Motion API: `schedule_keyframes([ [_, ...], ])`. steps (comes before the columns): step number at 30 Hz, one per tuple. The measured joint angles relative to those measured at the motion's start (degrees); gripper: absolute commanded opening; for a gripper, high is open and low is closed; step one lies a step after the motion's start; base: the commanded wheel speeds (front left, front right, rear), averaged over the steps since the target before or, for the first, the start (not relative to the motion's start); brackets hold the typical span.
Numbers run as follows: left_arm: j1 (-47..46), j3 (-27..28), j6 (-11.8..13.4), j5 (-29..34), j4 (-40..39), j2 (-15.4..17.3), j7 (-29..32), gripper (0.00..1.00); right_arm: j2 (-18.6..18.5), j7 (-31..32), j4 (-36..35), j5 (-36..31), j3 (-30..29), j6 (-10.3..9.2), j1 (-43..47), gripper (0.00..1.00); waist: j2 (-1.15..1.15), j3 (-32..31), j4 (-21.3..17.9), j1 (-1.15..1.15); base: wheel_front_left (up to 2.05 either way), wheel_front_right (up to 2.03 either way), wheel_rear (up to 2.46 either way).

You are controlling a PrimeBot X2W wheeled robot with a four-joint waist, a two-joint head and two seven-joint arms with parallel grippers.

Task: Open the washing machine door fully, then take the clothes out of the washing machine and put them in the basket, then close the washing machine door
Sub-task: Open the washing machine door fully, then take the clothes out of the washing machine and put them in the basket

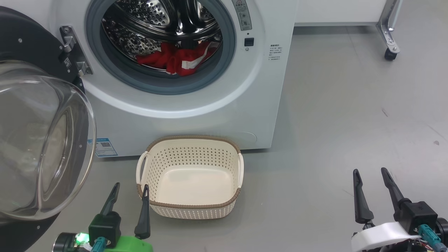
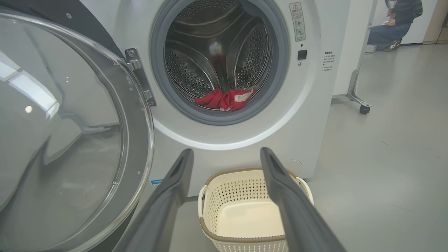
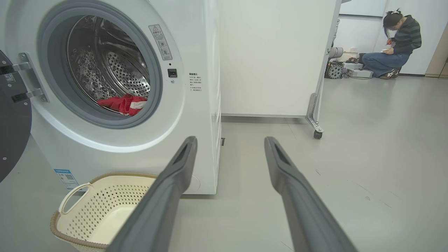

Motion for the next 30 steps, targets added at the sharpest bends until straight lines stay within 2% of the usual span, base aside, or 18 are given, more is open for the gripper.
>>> schedule_keyframes([
  [30, 0.06, -1.93, 0.07, 0.20, -2.01, 0.02, 0.68, 1.00, 0.42, 0.00, -0.60, 0.00, -0.29, -0.01, 0.25, 1.00, 0.00, 0.69, 0.05, 0.00, 0.12, -0.12, 0.00],
])
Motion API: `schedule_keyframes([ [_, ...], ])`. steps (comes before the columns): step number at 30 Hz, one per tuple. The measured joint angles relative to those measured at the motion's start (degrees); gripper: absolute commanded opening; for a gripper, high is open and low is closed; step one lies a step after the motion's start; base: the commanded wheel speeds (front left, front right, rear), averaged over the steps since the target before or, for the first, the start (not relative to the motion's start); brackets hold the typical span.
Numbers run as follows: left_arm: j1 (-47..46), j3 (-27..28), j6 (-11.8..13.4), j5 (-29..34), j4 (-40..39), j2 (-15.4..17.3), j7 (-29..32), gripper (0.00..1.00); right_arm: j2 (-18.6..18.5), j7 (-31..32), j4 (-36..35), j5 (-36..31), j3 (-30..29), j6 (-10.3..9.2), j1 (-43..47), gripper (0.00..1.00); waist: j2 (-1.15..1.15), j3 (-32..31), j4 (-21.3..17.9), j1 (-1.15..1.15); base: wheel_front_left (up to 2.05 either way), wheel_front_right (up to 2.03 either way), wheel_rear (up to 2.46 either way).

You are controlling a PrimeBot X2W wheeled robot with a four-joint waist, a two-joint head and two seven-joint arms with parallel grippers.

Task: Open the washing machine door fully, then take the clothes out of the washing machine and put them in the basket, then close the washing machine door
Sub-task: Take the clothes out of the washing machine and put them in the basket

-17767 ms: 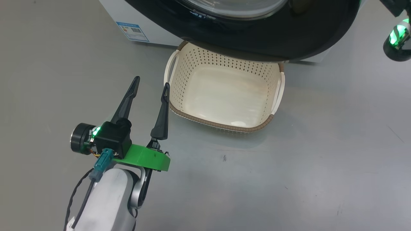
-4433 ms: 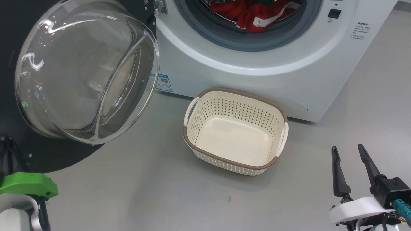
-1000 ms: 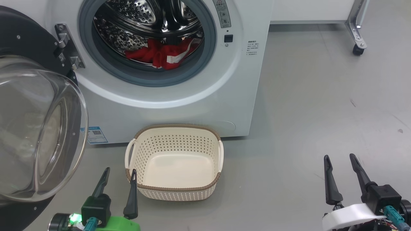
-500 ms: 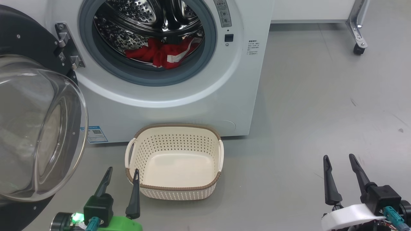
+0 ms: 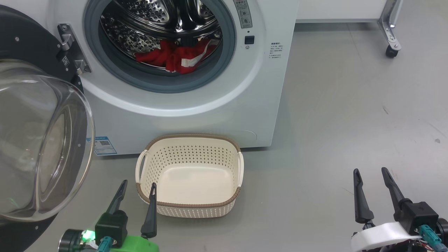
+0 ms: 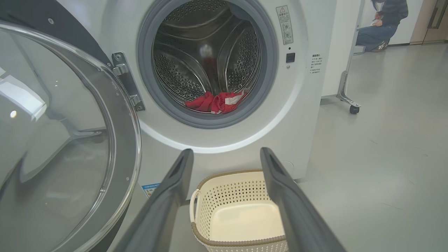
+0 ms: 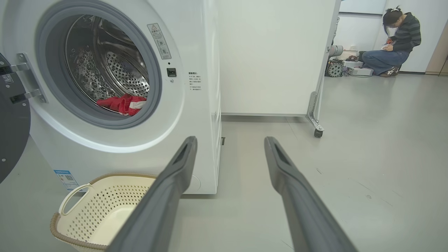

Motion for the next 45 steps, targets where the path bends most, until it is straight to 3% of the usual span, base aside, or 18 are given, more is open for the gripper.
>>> schedule_keyframes([
  [45, 0.00, 0.42, 0.59, 1.00, -0.58, 0.03, 0.26, 1.00, 0.11, 0.00, 0.02, 0.00, -0.08, 0.09, 0.00, 1.00, 0.00, 0.59, 0.08, 0.00, 0.82, -0.82, 0.00],
])
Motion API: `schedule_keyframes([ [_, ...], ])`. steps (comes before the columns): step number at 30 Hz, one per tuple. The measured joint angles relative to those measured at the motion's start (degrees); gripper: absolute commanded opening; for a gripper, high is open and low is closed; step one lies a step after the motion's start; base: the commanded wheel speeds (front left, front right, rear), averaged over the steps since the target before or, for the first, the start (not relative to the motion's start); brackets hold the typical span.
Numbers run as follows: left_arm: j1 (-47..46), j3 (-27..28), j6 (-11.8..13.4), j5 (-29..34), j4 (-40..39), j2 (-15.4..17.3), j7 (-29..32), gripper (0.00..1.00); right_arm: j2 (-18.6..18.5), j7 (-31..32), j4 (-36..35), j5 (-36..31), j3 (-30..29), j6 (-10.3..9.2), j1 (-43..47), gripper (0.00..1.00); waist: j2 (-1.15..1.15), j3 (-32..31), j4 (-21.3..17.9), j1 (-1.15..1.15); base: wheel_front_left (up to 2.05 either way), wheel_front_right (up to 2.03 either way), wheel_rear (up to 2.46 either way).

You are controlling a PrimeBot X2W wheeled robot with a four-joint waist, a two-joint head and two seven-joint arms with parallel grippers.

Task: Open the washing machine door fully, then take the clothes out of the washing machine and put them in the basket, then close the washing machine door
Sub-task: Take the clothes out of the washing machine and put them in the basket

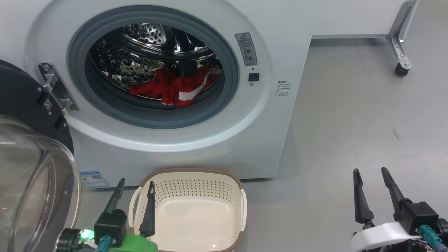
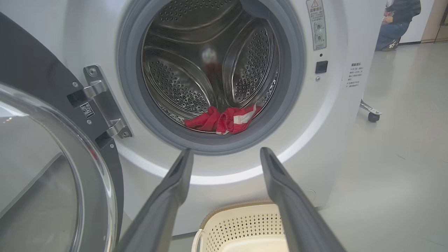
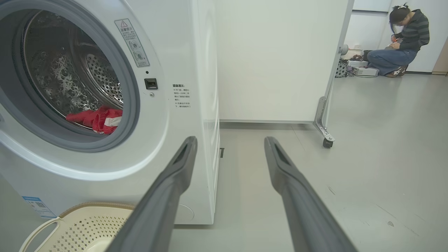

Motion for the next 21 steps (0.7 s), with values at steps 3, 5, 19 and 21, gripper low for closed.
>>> schedule_keyframes([
  [3, 0.00, 0.01, 0.01, 0.00, 0.03, 0.00, 0.00, 1.00, 0.01, 0.00, 0.01, 0.00, 0.00, 0.00, 0.00, 1.00, 0.00, -0.03, 0.01, 0.00, 0.14, -0.14, 0.00],
  [5, 0.00, 0.01, 0.01, 0.00, 0.03, 0.00, 0.00, 1.00, 0.01, 0.00, 0.01, 0.00, 0.00, 0.00, 0.00, 1.00, 0.00, -0.04, 0.03, 0.00, 0.04, -0.04, 0.00],
  [19, 0.01, 0.04, 0.26, 0.00, 0.07, 0.00, 0.01, 1.00, 0.00, 0.00, 0.01, 0.00, -0.02, 0.08, 0.00, 1.00, 0.00, 0.34, 0.05, 0.00, 0.00, 0.00, 0.00],
  [21, 0.01, 0.05, 0.26, 0.00, 0.07, 0.00, 0.01, 1.00, 0.00, 0.00, 0.01, 0.00, -0.04, 0.08, -0.01, 1.00, 0.00, 0.44, 0.03, 0.00, 0.00, 0.00, 0.00],
])
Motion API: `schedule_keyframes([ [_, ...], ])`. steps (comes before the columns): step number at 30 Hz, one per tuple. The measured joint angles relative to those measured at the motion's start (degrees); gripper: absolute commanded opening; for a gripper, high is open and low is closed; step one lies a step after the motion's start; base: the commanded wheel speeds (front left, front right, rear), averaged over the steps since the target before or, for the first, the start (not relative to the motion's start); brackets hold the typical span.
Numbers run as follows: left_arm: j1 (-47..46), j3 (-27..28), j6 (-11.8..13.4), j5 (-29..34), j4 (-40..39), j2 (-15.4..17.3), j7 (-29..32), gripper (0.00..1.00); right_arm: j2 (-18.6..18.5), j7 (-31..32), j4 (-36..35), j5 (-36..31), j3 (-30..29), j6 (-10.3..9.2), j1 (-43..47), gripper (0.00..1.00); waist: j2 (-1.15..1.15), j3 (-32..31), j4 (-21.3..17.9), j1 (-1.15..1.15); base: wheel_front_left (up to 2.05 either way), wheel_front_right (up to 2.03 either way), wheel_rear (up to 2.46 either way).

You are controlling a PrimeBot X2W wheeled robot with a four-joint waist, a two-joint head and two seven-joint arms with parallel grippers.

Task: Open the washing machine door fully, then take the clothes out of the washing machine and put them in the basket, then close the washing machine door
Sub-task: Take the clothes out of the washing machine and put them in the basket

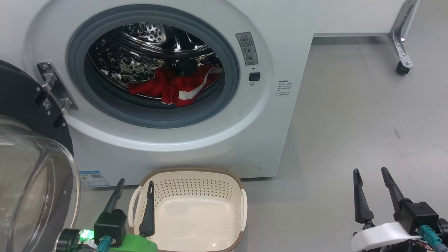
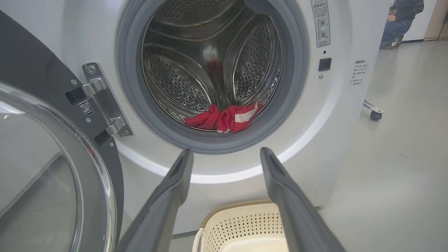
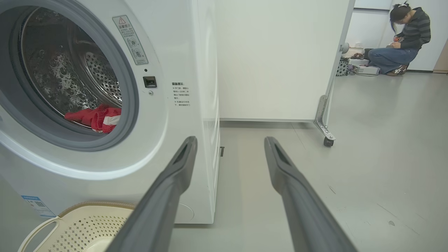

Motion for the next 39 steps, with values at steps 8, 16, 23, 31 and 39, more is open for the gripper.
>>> schedule_keyframes([
  [8, 0.00, -0.03, 0.01, 0.00, 0.35, 0.00, 0.05, 1.00, 0.00, 0.00, 0.00, 0.00, 0.01, 0.19, -0.01, 1.00, 0.00, 0.31, -0.19, 0.00, 0.00, 0.00, 0.00],
  [16, -0.18, -0.15, 0.00, -0.02, 0.47, 0.00, 0.33, 1.00, -0.08, 0.00, -0.36, 0.00, 0.11, 0.49, -0.06, 1.00, 0.00, 1.50, -0.57, 0.00, 0.00, 0.00, 0.00],
  [23, -2.59, -0.88, -1.35, -1.99, 2.41, -0.02, 2.35, 1.00, -0.67, 0.01, -1.37, -0.01, 0.29, 1.00, -0.57, 1.00, 0.00, 3.97, -1.14, 0.00, 0.00, 0.00, 0.00],
  [31, -6.82, -1.59, -2.63, -3.14, 7.95, -0.05, 7.53, 1.00, -1.11, 0.01, -1.99, -0.01, 0.87, 1.70, -2.73, 1.00, 0.00, 7.37, -2.21, 0.00, 0.00, 0.00, 0.00],
  [39, -14.12, -2.13, -5.13, -5.64, 13.28, -0.12, 13.17, 1.00, -1.04, 0.01, -2.24, 0.00, 1.45, 2.55, -5.11, 1.00, 0.00, 11.18, -4.83, 0.00, 0.00, 0.00, 0.00],
])
